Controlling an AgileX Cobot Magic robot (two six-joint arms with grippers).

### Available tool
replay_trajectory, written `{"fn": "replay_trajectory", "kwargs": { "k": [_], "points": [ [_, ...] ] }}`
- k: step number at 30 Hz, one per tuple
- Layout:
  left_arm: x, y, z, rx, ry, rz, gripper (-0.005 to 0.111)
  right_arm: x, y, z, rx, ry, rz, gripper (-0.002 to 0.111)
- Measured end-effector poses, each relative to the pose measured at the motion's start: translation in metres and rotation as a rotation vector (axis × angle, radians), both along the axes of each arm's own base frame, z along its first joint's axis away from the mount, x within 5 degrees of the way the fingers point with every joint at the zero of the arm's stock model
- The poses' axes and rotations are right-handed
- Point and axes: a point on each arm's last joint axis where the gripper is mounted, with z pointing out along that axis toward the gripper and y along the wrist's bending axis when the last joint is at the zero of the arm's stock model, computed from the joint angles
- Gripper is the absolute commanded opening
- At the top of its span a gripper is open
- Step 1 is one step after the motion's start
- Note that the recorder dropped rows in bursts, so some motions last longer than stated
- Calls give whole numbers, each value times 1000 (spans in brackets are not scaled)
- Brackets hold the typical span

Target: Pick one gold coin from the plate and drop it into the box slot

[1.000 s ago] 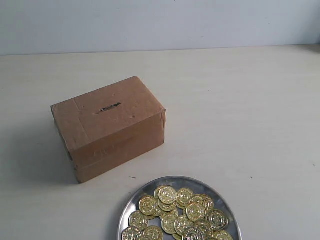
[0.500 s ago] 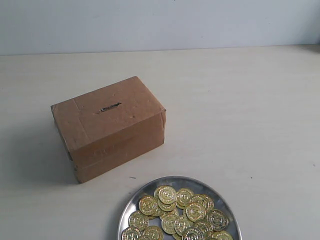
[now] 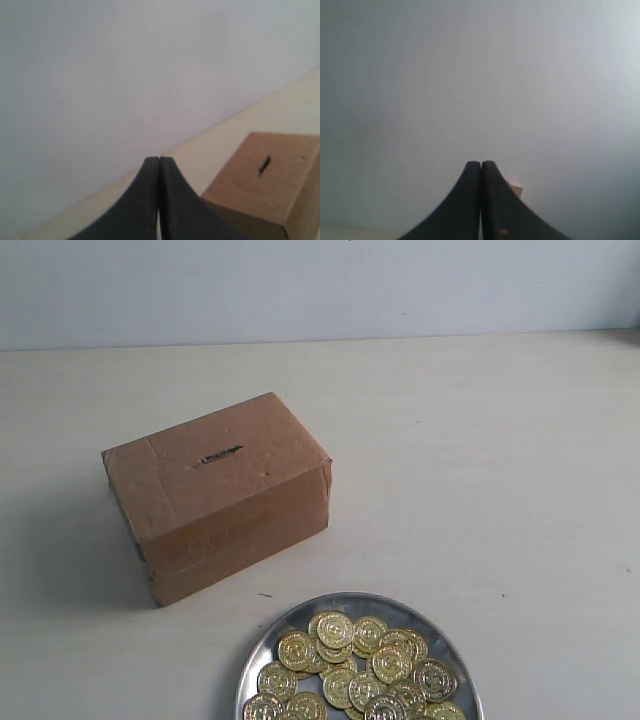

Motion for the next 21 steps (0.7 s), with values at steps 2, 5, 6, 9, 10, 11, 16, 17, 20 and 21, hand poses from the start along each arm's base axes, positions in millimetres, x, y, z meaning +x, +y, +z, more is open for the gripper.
{"fn": "replay_trajectory", "kwargs": {
  "k": [2, 5, 6, 9, 10, 11, 16, 17, 20, 21],
  "points": [
    [9, 1, -22, -5, 73, 0, 0, 8, 0, -11, 2, 40, 0, 0],
    [18, 1, -47, -10, 158, -1, 0, 19, -1, -26, 5, 98, 0, 0],
    [21, 1, -57, -12, 188, -1, 0, 23, -1, -32, 6, 119, 0, 0],
    [28, 2, -90, -19, 293, -1, 0, 35, -2, -55, 11, 198, 0, 0],
    [29, 2, -97, -20, 315, -1, 0, 37, -2, -60, 13, 218, -1, 0],
    [30, 2, -103, -22, 335, -1, 0, 40, -2, -65, 15, 239, -3, 0],
    [32, 2, -127, -3, 399, -5, 0, 43, -4, -78, 29, 310, -15, 0],
    [32, 2, -128, -1, 401, -6, 0, 43, -4, -78, 29, 310, -15, 0],
    [32, 2, -129, 6, 401, -8, 0, 44, -4, -79, 28, 311, -14, 0],
    [32, 2, -129, 8, 401, -8, 0, 44, -4, -80, 27, 310, -12, 0]
  ]
}}
